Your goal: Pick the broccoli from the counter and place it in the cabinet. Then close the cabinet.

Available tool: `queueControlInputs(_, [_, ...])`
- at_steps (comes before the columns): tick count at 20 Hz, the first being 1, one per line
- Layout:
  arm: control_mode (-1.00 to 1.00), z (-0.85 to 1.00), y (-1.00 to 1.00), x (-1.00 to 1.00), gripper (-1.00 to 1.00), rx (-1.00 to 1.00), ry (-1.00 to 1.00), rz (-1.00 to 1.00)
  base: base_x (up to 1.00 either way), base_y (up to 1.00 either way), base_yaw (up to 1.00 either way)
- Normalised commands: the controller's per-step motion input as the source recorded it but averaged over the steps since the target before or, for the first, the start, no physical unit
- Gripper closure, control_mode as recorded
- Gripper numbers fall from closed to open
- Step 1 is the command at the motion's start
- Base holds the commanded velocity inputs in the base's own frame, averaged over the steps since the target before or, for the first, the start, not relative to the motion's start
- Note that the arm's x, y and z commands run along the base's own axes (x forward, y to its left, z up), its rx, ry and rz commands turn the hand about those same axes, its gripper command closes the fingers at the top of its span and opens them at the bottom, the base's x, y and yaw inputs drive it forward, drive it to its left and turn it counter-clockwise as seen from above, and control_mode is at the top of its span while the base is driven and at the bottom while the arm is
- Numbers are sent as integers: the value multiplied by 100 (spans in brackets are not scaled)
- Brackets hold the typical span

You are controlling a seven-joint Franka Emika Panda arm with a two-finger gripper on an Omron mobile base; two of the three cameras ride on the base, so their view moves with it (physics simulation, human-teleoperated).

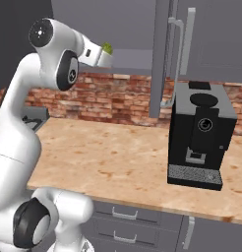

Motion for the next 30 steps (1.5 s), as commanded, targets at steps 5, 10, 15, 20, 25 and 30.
queueControlInputs(5, [-100, 2, -39, -100, -100, 29, -3, -11, 0, 0, 0])
queueControlInputs(10, [-100, 0, -55, -100, -100, 34, -19, -16, 0, 0, 0])
queueControlInputs(15, [-100, 0, -56, -100, -100, 29, -32, -13, 0, 0, 0])
queueControlInputs(20, [-100, 0, -59, -98, -100, 30, -9, -3, 0, 0, 0])
queueControlInputs(25, [-100, -18, -87, -66, -100, 33, 11, 1, 0, 0, 0])
queueControlInputs(30, [-100, -35, -92, 1, -100, 35, 16, 12, 0, 0, 0])
